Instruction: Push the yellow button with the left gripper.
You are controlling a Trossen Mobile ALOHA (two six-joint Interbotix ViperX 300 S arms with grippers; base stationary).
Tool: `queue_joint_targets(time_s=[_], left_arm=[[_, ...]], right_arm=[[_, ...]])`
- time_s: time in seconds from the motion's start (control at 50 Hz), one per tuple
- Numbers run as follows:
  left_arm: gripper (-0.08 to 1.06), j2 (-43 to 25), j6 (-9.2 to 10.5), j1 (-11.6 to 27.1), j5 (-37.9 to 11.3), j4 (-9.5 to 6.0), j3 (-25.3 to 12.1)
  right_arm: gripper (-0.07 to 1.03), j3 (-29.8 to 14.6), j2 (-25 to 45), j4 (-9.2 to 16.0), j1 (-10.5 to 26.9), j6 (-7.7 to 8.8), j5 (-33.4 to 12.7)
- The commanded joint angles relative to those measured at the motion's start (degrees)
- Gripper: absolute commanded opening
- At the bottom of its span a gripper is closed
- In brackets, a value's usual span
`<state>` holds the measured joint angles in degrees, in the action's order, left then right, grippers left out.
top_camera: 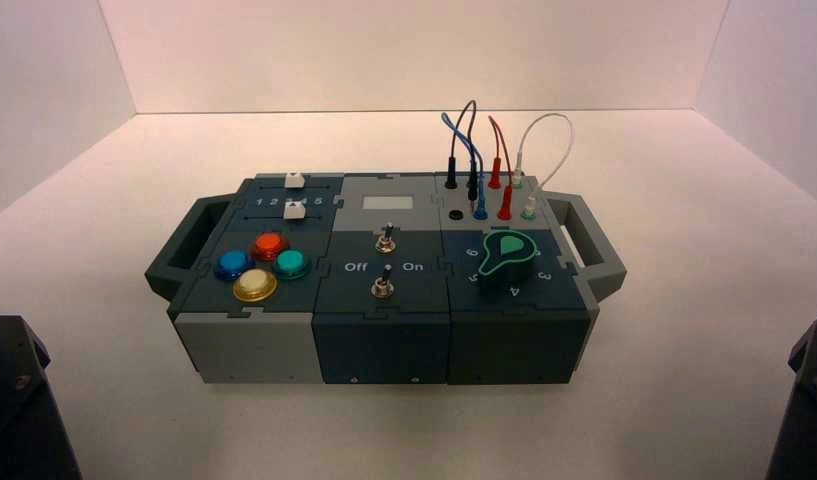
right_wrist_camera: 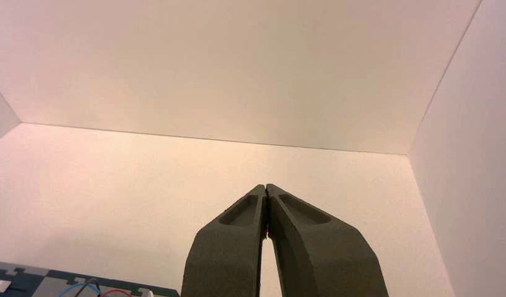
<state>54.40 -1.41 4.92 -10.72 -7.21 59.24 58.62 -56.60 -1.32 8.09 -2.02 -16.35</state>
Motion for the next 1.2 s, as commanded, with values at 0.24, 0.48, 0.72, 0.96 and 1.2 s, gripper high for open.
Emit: queue_joint_targets(time_s=[0.24,0.48,0.72,0.96,1.2], left_arm=[[-0.03,-0.4,-0.26,-0.2,0.4,0.09,-1.0],[-0.03,-2.1,-0.53,1.9,-7.7,0.18,-2.7],[-0.03,-4.3,-1.23,10.6,-24.5,0.18,-6.0],[-0.03,-4.1,-1.93,17.7,-38.8,0.18,-7.3],[-0.03,-4.6,-1.76,22.9,-47.1,-1.05,-7.0]], right_arm=[[-0.03,-1.1,0.4,0.3,-0.4,-0.09,0.1],[-0.03,-1.1,1.5,0.5,-0.3,-0.18,-0.6],[-0.03,-3.1,6.1,2.2,0.4,0.09,-5.1],[-0.03,-4.3,11.1,2.4,6.2,0.35,-10.6],[-0.03,-5.5,15.9,2.4,14.7,0.62,-13.5]])
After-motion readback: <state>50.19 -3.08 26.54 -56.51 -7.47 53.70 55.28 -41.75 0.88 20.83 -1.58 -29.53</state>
